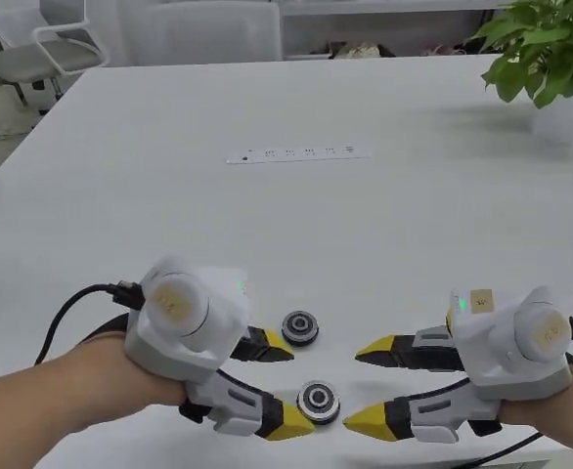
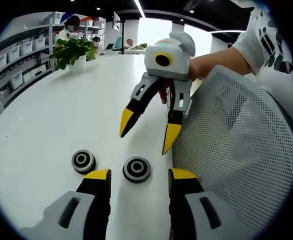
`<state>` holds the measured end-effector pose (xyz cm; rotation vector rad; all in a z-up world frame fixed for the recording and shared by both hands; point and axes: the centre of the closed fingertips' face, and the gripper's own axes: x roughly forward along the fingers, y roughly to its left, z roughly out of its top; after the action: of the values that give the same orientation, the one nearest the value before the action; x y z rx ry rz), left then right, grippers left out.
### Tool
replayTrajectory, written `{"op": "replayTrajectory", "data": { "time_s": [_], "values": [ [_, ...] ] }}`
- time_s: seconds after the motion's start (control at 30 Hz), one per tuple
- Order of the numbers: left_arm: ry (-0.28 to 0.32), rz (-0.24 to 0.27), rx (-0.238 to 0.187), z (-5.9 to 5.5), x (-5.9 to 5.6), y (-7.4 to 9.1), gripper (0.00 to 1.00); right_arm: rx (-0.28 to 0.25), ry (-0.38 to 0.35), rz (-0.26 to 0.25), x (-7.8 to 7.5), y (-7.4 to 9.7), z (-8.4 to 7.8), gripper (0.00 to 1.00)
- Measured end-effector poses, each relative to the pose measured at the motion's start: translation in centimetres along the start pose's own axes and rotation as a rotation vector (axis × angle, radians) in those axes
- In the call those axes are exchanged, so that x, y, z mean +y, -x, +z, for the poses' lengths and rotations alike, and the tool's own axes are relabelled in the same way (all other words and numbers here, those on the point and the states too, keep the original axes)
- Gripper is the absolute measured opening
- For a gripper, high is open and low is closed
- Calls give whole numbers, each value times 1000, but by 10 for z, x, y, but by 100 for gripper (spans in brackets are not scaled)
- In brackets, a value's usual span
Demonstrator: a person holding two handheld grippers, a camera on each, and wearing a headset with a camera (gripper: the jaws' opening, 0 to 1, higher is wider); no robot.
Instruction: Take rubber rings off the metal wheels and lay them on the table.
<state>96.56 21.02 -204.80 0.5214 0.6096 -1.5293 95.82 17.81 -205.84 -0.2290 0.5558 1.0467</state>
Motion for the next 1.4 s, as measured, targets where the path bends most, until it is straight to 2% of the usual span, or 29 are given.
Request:
{"op": "replayTrajectory", "data": {
  "time_s": [0.37,0.53,0.7,0.73,0.8,0.9,1.03,1.4],
  "values": [
    [20,-38,8,0,-6,-15,30,10,-13,3,2,0,-5,43],
    [37,-36,6,1,-4,-20,26,15,-15,2,2,0,-8,43],
    [29,-32,25,-5,-5,-24,21,20,-19,3,4,0,-11,43],
    [19,-30,8,-2,-5,-24,21,20,-20,3,3,0,-12,43],
    [35,-25,11,-3,-4,-23,19,22,-21,3,3,0,-13,43],
    [18,-10,3,-3,-1,-24,15,22,-23,3,2,0,-14,43],
    [30,3,-2,-4,1,-24,11,24,-24,5,2,0,-14,43],
    [-72,39,5,-6,0,-23,9,32,-23,16,1,-4,-15,42]
  ]
}}
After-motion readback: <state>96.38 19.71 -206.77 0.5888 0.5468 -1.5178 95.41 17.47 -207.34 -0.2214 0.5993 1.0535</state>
